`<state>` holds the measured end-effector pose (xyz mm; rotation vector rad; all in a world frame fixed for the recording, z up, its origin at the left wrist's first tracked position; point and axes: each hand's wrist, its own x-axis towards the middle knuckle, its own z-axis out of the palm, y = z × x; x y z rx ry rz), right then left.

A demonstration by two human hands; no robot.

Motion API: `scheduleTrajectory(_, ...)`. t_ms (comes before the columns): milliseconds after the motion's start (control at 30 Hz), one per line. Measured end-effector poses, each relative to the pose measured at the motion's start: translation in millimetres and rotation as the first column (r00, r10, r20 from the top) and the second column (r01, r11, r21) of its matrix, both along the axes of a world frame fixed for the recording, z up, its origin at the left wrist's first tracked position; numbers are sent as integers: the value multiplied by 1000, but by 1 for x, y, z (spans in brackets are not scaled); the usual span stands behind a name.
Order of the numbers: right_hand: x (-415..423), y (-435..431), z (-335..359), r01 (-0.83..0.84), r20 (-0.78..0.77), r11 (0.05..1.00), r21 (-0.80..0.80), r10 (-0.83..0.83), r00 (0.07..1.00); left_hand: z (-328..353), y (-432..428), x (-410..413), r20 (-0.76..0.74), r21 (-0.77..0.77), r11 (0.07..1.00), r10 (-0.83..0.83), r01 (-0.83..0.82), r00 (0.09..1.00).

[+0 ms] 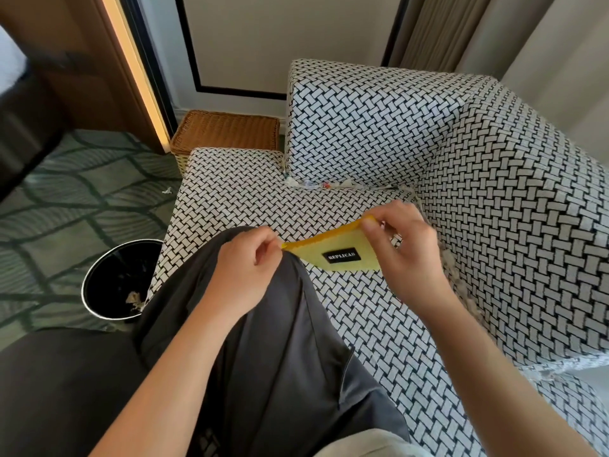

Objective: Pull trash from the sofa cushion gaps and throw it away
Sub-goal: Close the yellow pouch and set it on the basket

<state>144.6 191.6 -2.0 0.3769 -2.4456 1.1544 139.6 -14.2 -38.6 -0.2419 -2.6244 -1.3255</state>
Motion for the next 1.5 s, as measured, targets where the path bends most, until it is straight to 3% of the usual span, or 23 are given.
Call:
scheduleTrajectory(100, 2, -19, -2, 24, 168, 944, -328, 33, 985, 6, 3, 2, 132, 400, 910, 61, -109, 989)
scheduleTrajectory(167, -1, -30, 0, 82, 262, 890, -448, 43, 964, 9, -2, 2, 223, 677, 732, -98, -82, 970)
scheduleTrajectory(200, -4, -35, 1, 111, 301, 866, -488, 47, 953, 7, -5, 3, 245, 744, 666, -210, -45, 947)
scheduleTrajectory(300, -20, -54, 8, 181, 399, 755, -630, 114, 910, 14, -8, 9, 304, 694, 719, -350, 46, 886)
scheduleTrajectory(367, -31, -66, 14, 237, 468, 664, -709, 191, 863, 18, -10, 5, 350, 674, 733, -211, -89, 913)
scheduleTrajectory(433, -43, -78, 18, 214, 476, 628, -748, 284, 832, 16, -17, -7, 401, 701, 675, -105, -231, 910)
scheduleTrajectory(600, -72, -105, 10, -88, 511, 858, -506, 381, 770, 9, -35, -41, 494, 763, 485, -11, -427, 869)
scheduleTrajectory(700, -100, -121, -6, -122, 604, 896, -427, 383, 699, 0, -58, -72, 504, 714, 520, 82, -469, 860)
scheduleTrajectory(800, -133, -138, -25, -119, 610, 911, -395, 357, 708, -13, -80, -106, 532, 652, 574, 120, -496, 838)
scheduleTrajectory(967, -203, -170, -75, 34, 650, 891, -452, 302, 698, -49, -109, -175, 524, 607, 646, 114, -464, 844)
scheduleTrajectory(1067, -243, -187, -108, 101, 633, 894, -436, 225, 741, -76, -119, -219, 535, 599, 616, 169, -512, 828)
scheduleTrajectory(1267, -341, -215, -157, 84, 508, 974, -211, 36, 861, -125, -132, -321, 490, 643, 519, 286, -563, 823)
scheduleTrajectory(1367, -397, -222, -178, 94, 386, 992, -84, -55, 921, -142, -137, -371, 374, 612, 610, 338, -503, 864)
scheduleTrajectory(1500, -460, -226, -188, 113, 315, 990, -80, -82, 945, -149, -136, -432, 269, 527, 702, 397, -479, 877)
